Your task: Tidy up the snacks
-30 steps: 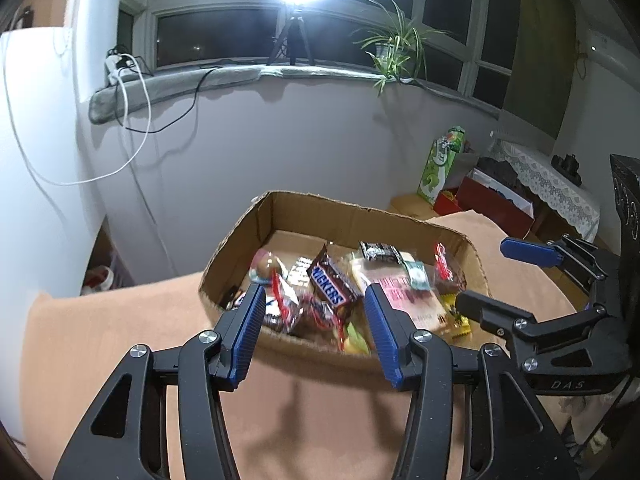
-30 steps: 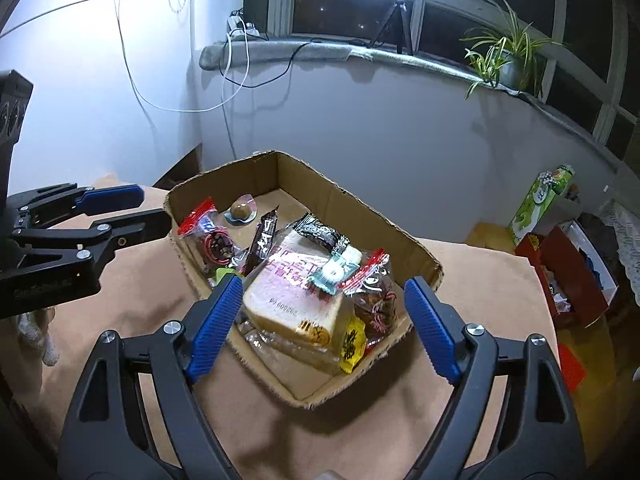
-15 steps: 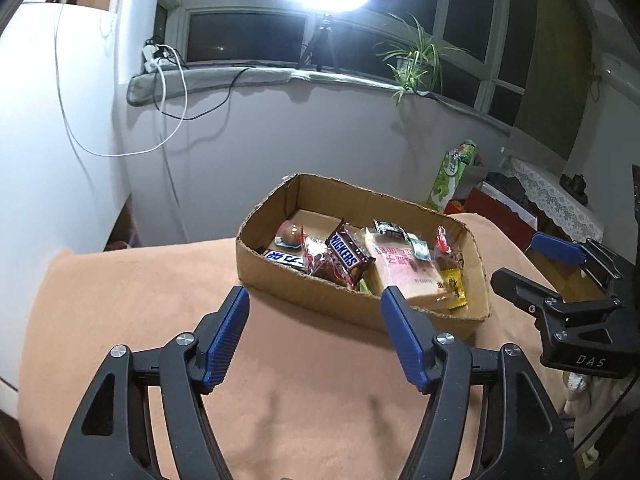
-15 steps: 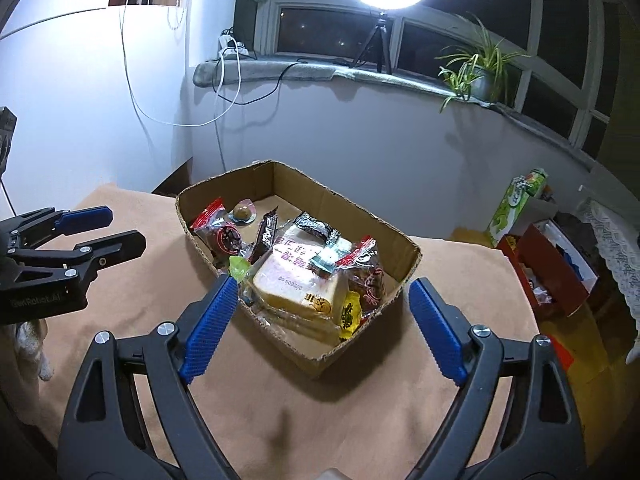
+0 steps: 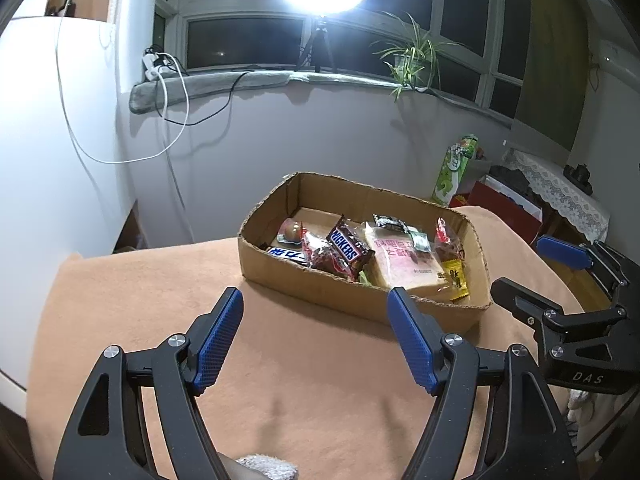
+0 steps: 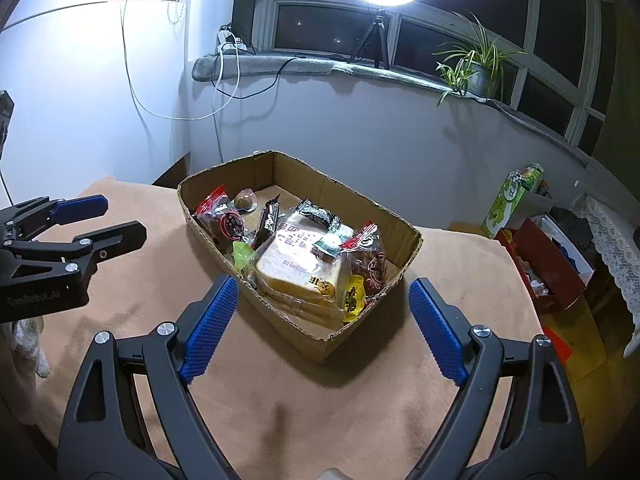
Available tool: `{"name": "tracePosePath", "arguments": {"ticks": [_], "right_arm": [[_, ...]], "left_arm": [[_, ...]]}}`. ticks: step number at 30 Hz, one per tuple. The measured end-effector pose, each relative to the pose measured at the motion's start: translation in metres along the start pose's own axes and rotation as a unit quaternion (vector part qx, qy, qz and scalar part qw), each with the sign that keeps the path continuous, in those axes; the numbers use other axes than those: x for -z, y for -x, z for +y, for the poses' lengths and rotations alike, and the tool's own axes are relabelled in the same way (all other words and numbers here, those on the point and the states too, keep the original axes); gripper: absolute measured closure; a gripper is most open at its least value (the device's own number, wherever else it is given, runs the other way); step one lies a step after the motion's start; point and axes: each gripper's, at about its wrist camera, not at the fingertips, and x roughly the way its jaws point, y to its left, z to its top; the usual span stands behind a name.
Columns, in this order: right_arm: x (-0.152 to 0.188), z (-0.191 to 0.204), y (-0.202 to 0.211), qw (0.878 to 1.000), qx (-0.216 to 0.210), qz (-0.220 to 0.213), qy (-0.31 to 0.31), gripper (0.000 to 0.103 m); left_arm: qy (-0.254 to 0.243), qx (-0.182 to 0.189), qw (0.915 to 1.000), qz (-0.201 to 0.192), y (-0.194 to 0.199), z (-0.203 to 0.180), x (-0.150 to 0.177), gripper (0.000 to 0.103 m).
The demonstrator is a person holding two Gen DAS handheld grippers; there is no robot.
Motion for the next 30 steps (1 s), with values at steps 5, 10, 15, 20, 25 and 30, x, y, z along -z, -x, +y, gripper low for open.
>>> {"name": "tracePosePath", "arguments": {"ticks": [5, 10, 15, 20, 25, 30], "right_arm": [[0.0005, 0.0022, 0.0003, 1.0, 0.001, -0.001, 0.004, 0.013], [0.0005, 0.0031, 0.0003, 1.0, 0.002, -0.001, 0.005, 0.013], [0.0006, 0.0029, 0.0, 1.0, 0.001, 0.0, 0.006, 0.013], [0.0011, 0.0032, -0.0004, 1.0, 0.001, 0.0, 0.005, 0.013], [0.0016, 0.0037, -0.0005, 1.0, 0.002, 0.0, 0.006, 0.013], [0.0015, 0.004, -0.0003, 1.0, 0.002, 0.0, 0.006, 0.013]], "left_arm": [[0.007, -0.002, 1.0, 0.001, 0.0017, 0.005, 0.0016, 0.028], [0.006, -0.002, 1.0, -0.001, 0.0026, 0.0061, 0.0019, 0.028], [0.004, -0.003, 1.0, -0.001, 0.0029, 0.0045, 0.0019, 0.028], [0.002, -0.003, 1.0, -0.001, 0.0031, 0.0033, 0.0024, 0.028], [0.001, -0.002, 1.0, 0.0, 0.0029, 0.0019, 0.0026, 0.028], [0.001, -0.002, 1.0, -0.001, 0.0033, 0.0012, 0.0026, 0.028]]}}
